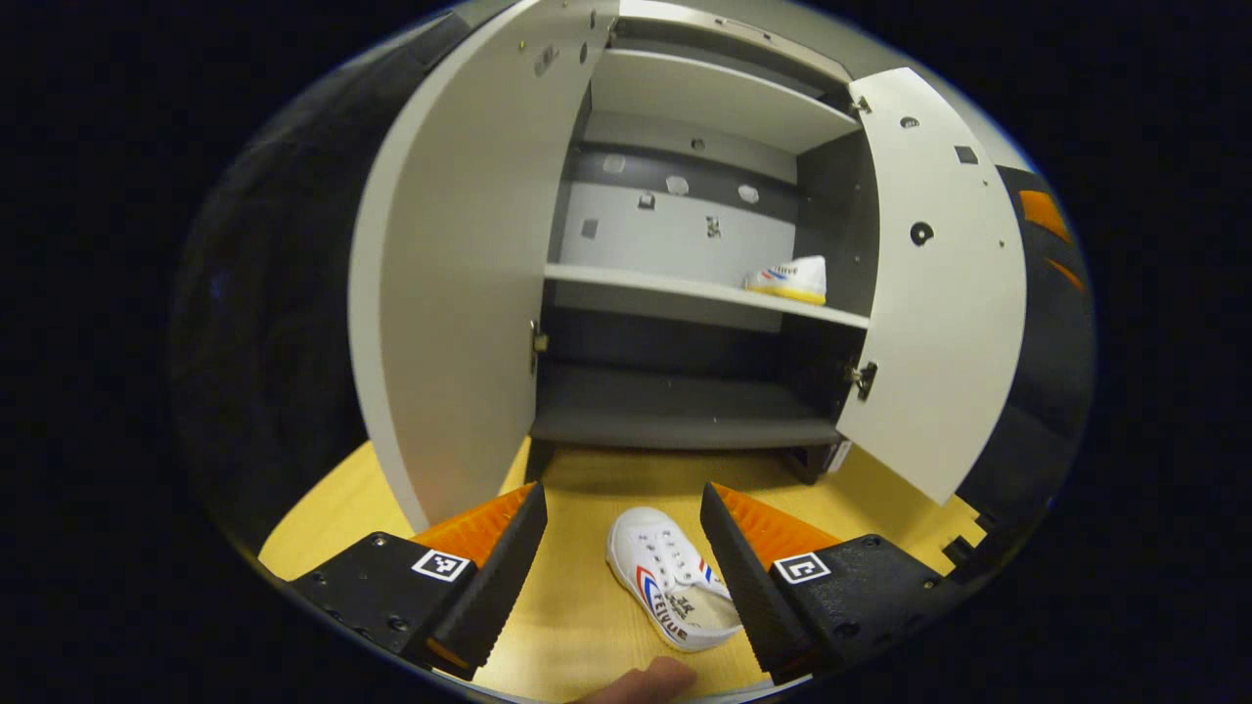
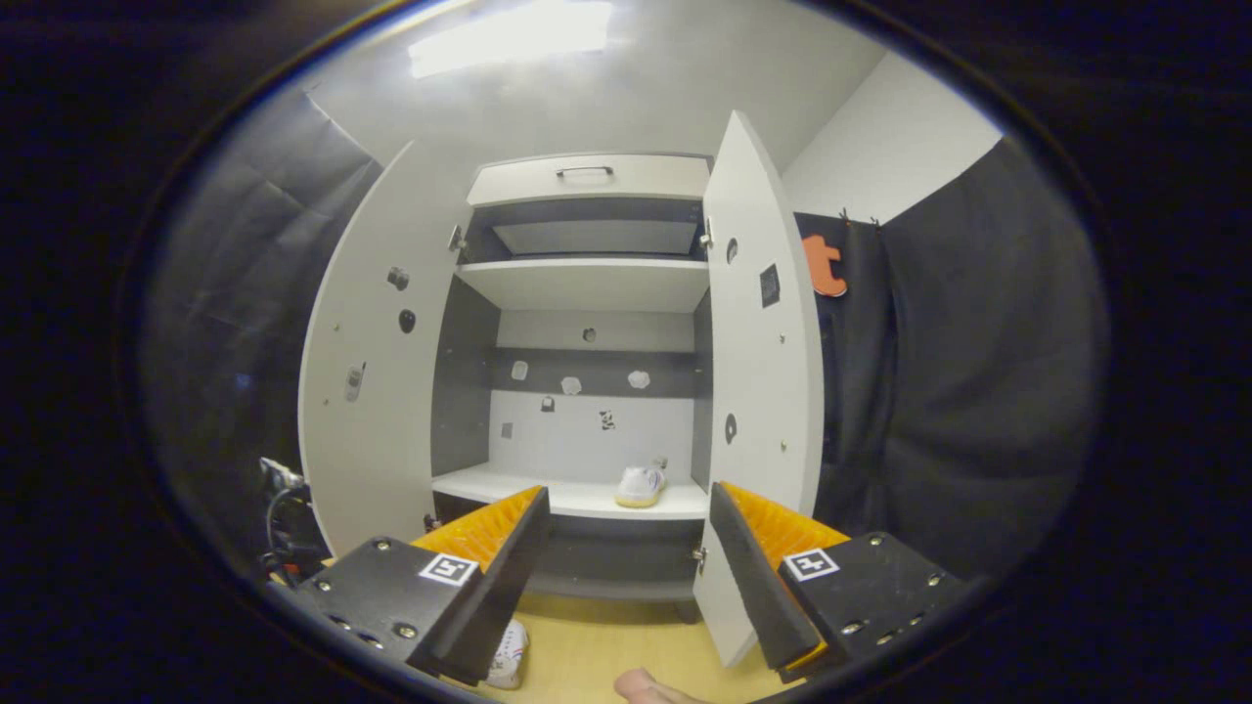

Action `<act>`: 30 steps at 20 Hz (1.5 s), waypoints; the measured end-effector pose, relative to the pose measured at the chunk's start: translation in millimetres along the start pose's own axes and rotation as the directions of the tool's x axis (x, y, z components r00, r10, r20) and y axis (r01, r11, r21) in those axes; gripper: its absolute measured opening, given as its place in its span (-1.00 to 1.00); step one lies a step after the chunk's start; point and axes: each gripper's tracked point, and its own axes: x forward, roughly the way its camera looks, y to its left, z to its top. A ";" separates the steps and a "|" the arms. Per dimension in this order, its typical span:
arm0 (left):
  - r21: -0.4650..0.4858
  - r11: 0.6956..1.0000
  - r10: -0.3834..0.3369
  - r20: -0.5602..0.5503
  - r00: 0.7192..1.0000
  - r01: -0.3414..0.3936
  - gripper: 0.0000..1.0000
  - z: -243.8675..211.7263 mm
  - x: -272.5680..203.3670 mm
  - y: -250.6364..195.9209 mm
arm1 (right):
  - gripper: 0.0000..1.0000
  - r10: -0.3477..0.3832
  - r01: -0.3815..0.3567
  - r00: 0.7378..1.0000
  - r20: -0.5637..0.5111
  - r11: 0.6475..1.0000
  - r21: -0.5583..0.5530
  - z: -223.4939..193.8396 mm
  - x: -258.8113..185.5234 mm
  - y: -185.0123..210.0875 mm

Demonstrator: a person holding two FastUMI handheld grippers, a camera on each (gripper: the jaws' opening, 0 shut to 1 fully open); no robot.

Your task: Grab one shoe with the right hand and put it into the shoe cabinet, grab the other shoe with the left hand and put it into the shoe cabinet; then close the right door with the right hand and the left door with the left hand.

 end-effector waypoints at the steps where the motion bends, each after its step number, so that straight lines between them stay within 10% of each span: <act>1: -0.013 1.000 -0.022 -0.038 0.999 0.022 0.94 -15.1 7.1 -1.7 | 0.90 0.001 -0.001 1.000 0.002 1.000 0.015 -1.1 -5.8 -0.9; 10: 0.027 0.999 0.030 -0.330 0.944 -0.023 0.91 -138.6 58.2 2.2 | 0.89 -0.070 0.066 0.995 0.072 0.996 0.065 -6.1 -43.0 -39.1; 15: -0.001 1.000 -0.007 -0.334 0.942 0.007 0.63 -148.9 74.2 0.0 | 0.97 0.039 -0.044 0.998 0.056 0.995 0.090 -16.9 -48.8 -21.7; 21: -0.016 0.999 -0.039 -0.393 0.919 0.036 -0.19 -147.7 74.5 -7.8 | 0.97 0.066 -0.073 0.996 0.063 0.989 0.127 -18.2 -55.5 -32.3; 24: 0.026 1.000 0.020 -0.394 0.919 -0.010 -0.92 -139.8 71.2 2.3 | 0.98 0.041 -0.049 0.997 0.065 0.991 0.121 -17.0 -60.4 -46.5; 30: 0.072 0.997 0.020 -0.325 0.945 0.004 -0.98 -96.2 35.8 -11.2 | 0.97 -0.041 0.030 0.997 0.070 0.988 0.150 -18.3 -61.8 -82.0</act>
